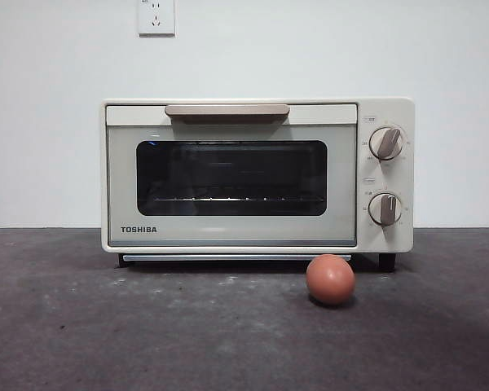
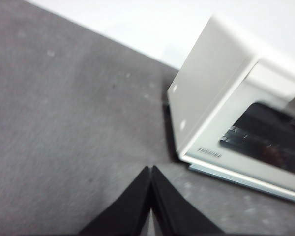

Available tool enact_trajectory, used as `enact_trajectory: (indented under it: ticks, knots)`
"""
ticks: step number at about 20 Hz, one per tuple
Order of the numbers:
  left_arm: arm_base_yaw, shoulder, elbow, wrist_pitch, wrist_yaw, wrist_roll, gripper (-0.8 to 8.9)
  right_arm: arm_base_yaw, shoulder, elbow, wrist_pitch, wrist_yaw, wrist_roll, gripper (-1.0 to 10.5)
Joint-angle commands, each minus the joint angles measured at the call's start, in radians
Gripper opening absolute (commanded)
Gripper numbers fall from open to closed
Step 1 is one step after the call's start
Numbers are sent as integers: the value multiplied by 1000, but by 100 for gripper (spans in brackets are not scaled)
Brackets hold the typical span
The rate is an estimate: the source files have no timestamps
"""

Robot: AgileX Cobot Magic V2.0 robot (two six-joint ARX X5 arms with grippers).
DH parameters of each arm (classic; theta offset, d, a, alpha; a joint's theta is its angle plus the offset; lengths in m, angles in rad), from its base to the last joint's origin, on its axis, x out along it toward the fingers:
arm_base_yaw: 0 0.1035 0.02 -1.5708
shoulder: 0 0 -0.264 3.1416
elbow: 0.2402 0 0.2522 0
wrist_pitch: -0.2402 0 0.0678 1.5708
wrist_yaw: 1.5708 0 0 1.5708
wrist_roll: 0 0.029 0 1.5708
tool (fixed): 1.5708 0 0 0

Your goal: Eggoven

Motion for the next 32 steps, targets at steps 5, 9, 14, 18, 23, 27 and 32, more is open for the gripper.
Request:
enact_trajectory:
  ticks: [5,9,14,18,23,27,32]
  knots:
    - [2,120,195,-93,151,16,7,5,100,219,-215,-60,-8,3]
    - [2,227,322,-202,256,79,7,5,206,364,-386,-150,-73,3]
    - [2,347,464,-367,379,181,7,5,348,523,-594,-266,-158,3]
    - [1,411,545,-500,444,257,7,5,449,625,-768,-337,-234,3]
    - [1,436,579,-606,467,303,7,6,516,673,-896,-376,-296,3]
    - [1,436,579,-642,467,316,7,6,518,673,-895,-376,-298,15]
    - [1,436,579,-651,467,320,7,6,520,673,-892,-380,-257,385]
